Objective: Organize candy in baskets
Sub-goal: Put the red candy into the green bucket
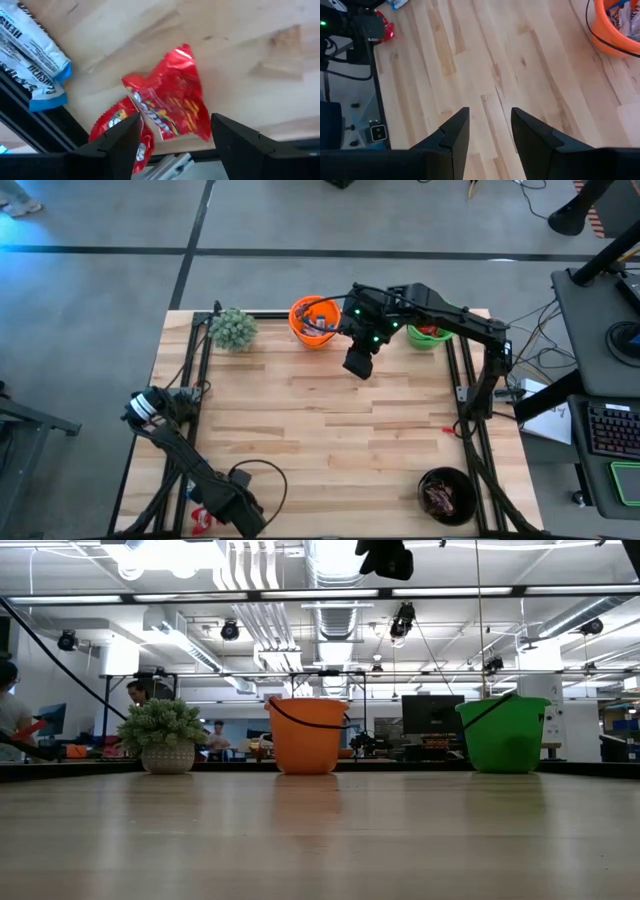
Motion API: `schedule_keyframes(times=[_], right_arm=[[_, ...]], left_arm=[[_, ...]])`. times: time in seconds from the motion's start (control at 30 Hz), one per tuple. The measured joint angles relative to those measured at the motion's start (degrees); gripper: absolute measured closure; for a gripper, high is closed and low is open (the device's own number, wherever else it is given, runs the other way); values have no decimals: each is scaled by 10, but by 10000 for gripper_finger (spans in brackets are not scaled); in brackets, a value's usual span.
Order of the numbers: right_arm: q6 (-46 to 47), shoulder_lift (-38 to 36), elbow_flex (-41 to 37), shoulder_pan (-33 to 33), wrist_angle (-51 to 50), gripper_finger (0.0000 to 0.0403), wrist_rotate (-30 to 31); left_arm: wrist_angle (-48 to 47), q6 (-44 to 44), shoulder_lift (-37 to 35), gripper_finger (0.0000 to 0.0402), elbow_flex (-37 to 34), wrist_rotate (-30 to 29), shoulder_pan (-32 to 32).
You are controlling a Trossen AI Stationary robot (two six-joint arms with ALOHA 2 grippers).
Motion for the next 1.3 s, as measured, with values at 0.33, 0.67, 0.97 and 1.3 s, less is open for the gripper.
schedule_keyframes(times=[0.33,0.67,0.97,1.3], right_arm=[[0,0,0,3,0,269,0],[0,-6,0,10,0,266,-2],[-10,-11,0,11,0,275,0],[-15,-11,0,11,0,277,0]], left_arm=[[45,-20,0,177,-42,5,2],[122,-34,-4,198,-97,16,3],[138,9,-5,358,-95,5,3],[120,71,-27,398,-67,-35,1]])
